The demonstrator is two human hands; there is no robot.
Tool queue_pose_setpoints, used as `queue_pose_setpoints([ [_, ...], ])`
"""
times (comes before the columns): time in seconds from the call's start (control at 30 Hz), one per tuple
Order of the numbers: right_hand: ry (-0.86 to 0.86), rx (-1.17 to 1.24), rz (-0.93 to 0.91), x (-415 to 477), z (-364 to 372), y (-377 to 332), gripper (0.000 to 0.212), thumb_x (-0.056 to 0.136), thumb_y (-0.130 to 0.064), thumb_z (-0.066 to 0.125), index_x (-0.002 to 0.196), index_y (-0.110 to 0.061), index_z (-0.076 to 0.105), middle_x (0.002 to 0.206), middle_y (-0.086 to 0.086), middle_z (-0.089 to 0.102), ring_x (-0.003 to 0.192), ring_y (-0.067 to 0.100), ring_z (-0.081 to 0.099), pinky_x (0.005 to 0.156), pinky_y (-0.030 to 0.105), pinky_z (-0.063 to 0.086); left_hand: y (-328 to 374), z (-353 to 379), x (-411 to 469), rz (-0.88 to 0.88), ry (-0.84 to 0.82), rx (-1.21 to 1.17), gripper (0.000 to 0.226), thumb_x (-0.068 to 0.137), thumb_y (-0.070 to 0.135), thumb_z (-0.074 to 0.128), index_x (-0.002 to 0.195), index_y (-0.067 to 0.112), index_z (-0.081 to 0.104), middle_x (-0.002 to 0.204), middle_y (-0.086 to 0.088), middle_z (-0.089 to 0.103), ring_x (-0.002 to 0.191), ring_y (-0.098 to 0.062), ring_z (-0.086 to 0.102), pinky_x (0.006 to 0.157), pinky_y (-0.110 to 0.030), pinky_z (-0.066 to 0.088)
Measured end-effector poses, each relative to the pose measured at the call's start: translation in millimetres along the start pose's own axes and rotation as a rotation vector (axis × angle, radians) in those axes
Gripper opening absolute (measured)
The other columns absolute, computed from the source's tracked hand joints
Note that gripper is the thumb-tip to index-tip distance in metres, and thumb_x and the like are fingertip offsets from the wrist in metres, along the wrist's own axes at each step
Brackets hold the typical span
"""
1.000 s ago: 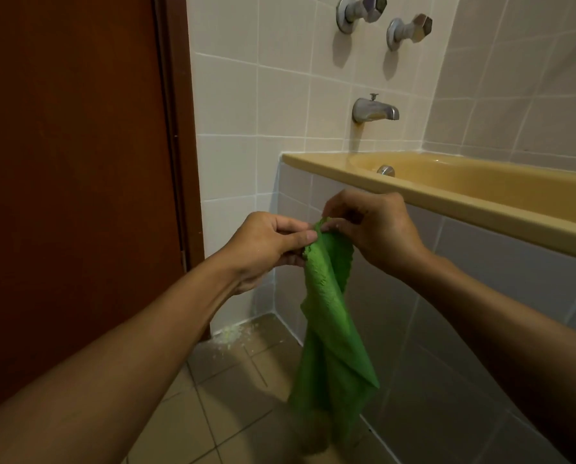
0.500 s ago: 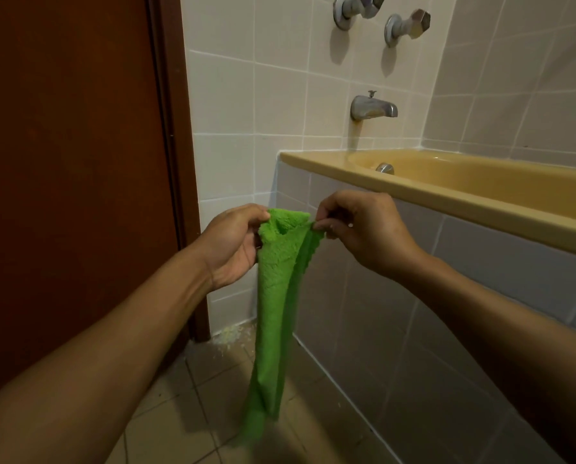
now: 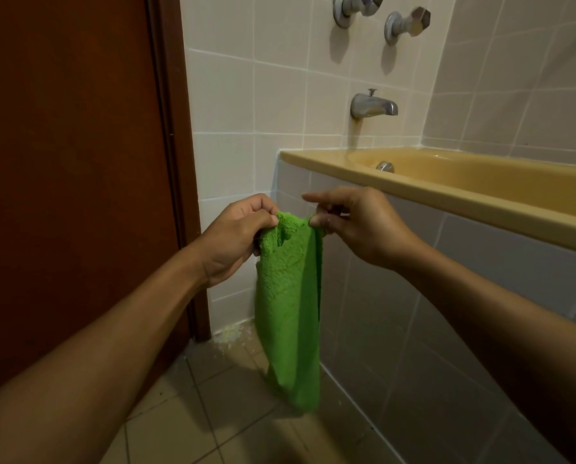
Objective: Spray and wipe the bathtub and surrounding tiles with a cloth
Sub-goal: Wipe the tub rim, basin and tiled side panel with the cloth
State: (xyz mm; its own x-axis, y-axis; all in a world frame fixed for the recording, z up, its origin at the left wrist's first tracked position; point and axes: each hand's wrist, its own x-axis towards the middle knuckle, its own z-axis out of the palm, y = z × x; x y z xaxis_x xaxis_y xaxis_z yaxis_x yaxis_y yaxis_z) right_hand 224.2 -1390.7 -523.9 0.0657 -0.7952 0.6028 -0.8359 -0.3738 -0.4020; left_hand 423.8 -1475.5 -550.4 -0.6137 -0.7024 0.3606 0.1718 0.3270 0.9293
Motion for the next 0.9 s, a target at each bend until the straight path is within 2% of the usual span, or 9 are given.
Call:
queue_pose_setpoints([
  [0.13, -0.115, -0.005, 0.052, -1, -2, 0, 0.022, 0.093, -0.014, 0.071, 0.114, -0.016, 0.076, 0.088, -0.012, 0.069, 0.074, -0.004, 0.068, 0.073, 0.013, 0.052, -3, 0, 1, -0.013, -0.015, 0.010, 0.006, 0.083, 0.016, 0.055, 0.086, 0.012, 0.059, 0.072, -0.006, 0.051, 0.065, -0.017, 0.044, 0.060, -0.034, 0.031],
  [0.27, -0.171, 0.093, 0.100, -2, -4, 2, 0.008, 0.091, -0.009, 0.073, 0.090, -0.017, 0.075, 0.078, -0.005, 0.072, 0.067, -0.003, 0.067, 0.068, 0.012, 0.051, -5, 0, 0, -0.032, -0.042, 0.038, 0.008, 0.083, 0.017, 0.056, 0.087, 0.011, 0.059, 0.072, -0.006, 0.051, 0.064, -0.016, 0.043, 0.059, -0.033, 0.032],
  [0.37, -0.135, 0.113, 0.107, -4, -3, 6, 0.004, 0.091, -0.014, 0.074, 0.088, -0.016, 0.075, 0.078, 0.002, 0.074, 0.070, 0.007, 0.071, 0.071, 0.021, 0.056, -2, 2, 0, -0.036, -0.033, 0.057, 0.011, 0.082, 0.019, 0.057, 0.088, 0.010, 0.059, 0.069, -0.004, 0.050, 0.060, -0.014, 0.042, 0.054, -0.028, 0.032],
  [0.43, -0.070, 0.113, 0.094, -5, -2, 8, 0.005, 0.093, -0.016, 0.073, 0.089, -0.017, 0.074, 0.073, -0.002, 0.072, 0.068, 0.011, 0.069, 0.071, 0.026, 0.057, 3, 3, 0, -0.027, -0.019, 0.076, 0.009, 0.086, 0.018, 0.059, 0.090, 0.010, 0.060, 0.069, -0.004, 0.050, 0.058, -0.012, 0.042, 0.052, -0.025, 0.033],
  [0.53, -0.002, 0.140, 0.073, -5, -3, 4, 0.011, 0.095, -0.016, 0.070, 0.086, -0.023, 0.070, 0.063, -0.010, 0.065, 0.059, 0.009, 0.063, 0.062, 0.024, 0.053, 10, 3, 2, -0.008, 0.000, 0.155, 0.008, 0.102, 0.009, 0.056, 0.095, 0.008, 0.061, 0.064, 0.003, 0.056, 0.055, -0.008, 0.046, 0.051, -0.020, 0.035],
  [0.63, 0.014, 0.167, 0.082, -3, -6, -1, 0.014, 0.097, -0.015, 0.068, 0.084, -0.022, 0.067, 0.057, -0.008, 0.061, 0.054, 0.010, 0.060, 0.058, 0.024, 0.050, 17, 8, 0, 0.027, 0.004, 0.218, 0.010, 0.104, 0.004, 0.051, 0.098, 0.005, 0.060, 0.055, 0.010, 0.061, 0.048, 0.002, 0.052, 0.049, -0.012, 0.040],
  [0.77, 0.036, 0.128, 0.072, -4, -7, -3, 0.017, 0.097, -0.014, 0.066, 0.082, -0.022, 0.067, 0.058, -0.007, 0.063, 0.055, 0.012, 0.063, 0.060, 0.031, 0.053, 16, 16, -2, 0.063, 0.013, 0.174, 0.016, 0.103, 0.013, 0.056, 0.110, 0.004, 0.068, 0.067, 0.010, 0.070, 0.058, 0.002, 0.062, 0.054, -0.011, 0.045],
  [0.83, 0.027, 0.114, 0.066, -5, -9, -5, 0.016, 0.098, -0.013, 0.065, 0.084, -0.020, 0.067, 0.062, -0.006, 0.066, 0.058, 0.011, 0.066, 0.061, 0.029, 0.055, 12, 19, -2, 0.092, 0.046, 0.197, 0.014, 0.100, 0.013, 0.062, 0.107, 0.007, 0.072, 0.075, 0.008, 0.074, 0.066, 0.001, 0.066, 0.060, -0.011, 0.048],
  [0.9, 0.010, 0.101, 0.059, -7, -11, -8, 0.013, 0.098, -0.013, 0.065, 0.087, -0.017, 0.068, 0.065, -0.004, 0.068, 0.061, 0.010, 0.069, 0.063, 0.025, 0.056, 10, 21, 0, 0.124, 0.099, 0.242, 0.010, 0.096, 0.016, 0.068, 0.100, 0.010, 0.076, 0.073, 0.010, 0.073, 0.064, 0.004, 0.063, 0.061, -0.010, 0.046],
])
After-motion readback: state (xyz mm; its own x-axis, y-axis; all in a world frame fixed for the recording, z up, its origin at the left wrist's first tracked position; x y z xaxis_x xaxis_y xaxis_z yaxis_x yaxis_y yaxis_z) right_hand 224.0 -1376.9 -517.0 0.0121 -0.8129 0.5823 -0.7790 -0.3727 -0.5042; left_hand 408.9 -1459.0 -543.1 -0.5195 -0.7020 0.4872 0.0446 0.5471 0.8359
